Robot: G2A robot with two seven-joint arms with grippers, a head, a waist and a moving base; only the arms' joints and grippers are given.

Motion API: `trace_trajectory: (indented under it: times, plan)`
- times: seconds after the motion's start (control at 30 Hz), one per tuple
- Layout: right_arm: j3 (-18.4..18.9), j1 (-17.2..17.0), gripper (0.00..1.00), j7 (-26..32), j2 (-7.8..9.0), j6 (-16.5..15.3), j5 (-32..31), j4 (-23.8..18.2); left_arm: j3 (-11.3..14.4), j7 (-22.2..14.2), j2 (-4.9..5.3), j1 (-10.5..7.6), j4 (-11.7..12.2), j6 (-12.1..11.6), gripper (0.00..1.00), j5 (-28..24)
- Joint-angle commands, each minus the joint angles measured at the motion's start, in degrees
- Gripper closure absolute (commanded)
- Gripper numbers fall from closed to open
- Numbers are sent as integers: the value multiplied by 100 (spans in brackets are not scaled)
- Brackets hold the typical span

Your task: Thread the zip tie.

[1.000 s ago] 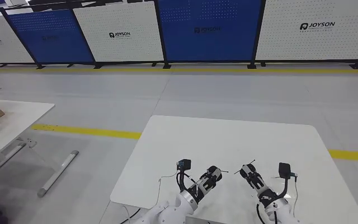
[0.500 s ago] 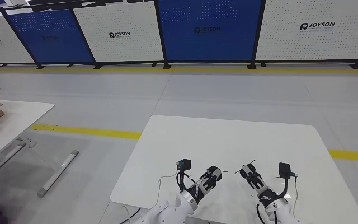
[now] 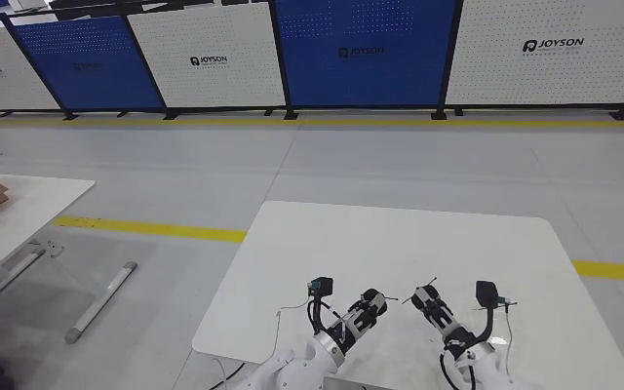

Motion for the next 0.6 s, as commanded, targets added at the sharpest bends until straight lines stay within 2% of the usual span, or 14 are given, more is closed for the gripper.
trace_trajectory:
  times: [0.0,0.2,0.57]
  plan:
    - [-34,54,100,-18,-4,28,-38,13,0,0,0,0,0,0,100,0]
    - [-120,142,100,-190,-20,199,-187,53,0,0,0,0,0,0,100,0]
    - [-122,130,100,-181,-17,190,-211,62,0,0,0,0,0,0,100,0]
